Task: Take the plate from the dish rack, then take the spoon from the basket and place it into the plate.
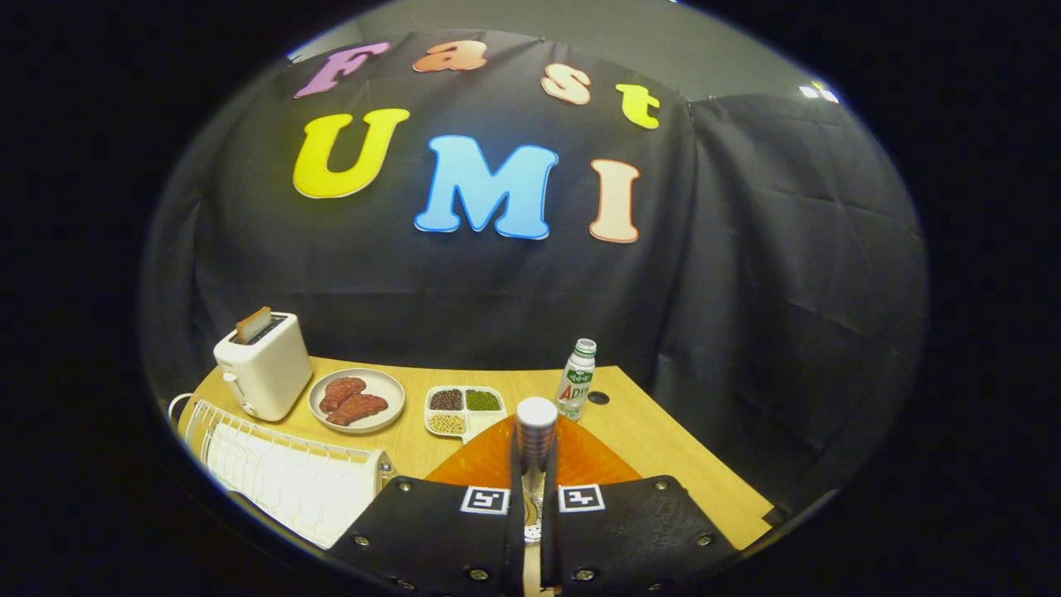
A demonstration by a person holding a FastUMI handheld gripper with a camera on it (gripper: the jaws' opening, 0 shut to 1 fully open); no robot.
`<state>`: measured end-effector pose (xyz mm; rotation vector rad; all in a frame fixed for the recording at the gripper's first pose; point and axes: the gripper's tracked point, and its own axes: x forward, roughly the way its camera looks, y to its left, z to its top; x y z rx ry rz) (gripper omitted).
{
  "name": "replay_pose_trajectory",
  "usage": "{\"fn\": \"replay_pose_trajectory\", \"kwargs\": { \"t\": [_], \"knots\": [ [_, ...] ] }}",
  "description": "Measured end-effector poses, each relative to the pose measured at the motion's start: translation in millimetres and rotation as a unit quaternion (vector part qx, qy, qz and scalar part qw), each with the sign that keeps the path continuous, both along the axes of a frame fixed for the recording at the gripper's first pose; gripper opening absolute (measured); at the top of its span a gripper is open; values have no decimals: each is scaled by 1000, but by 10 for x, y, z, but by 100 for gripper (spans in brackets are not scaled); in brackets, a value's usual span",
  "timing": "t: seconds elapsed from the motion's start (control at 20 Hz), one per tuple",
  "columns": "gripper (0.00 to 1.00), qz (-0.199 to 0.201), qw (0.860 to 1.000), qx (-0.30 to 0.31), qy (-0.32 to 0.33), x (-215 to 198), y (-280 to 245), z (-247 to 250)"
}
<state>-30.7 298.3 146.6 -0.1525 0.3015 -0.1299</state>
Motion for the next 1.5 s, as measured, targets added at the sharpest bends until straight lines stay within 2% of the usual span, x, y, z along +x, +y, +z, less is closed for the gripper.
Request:
{"fn": "replay_pose_trajectory", "kwargs": {
  "t": [0.2, 0.35, 0.75, 1.1, 1.5],
  "knots": [
    [7, 62, 998, -30, -9, -423, 649, 209],
    [7, 119, 993, -25, -2, -815, 1216, 172],
    [7, 214, 975, -8, 52, -1799, 2171, -401],
    [7, 230, 970, -13, 73, -2058, 2503, -871],
    [9, 208, 974, 28, 89, -2145, 2711, -1145]
  ]
}}
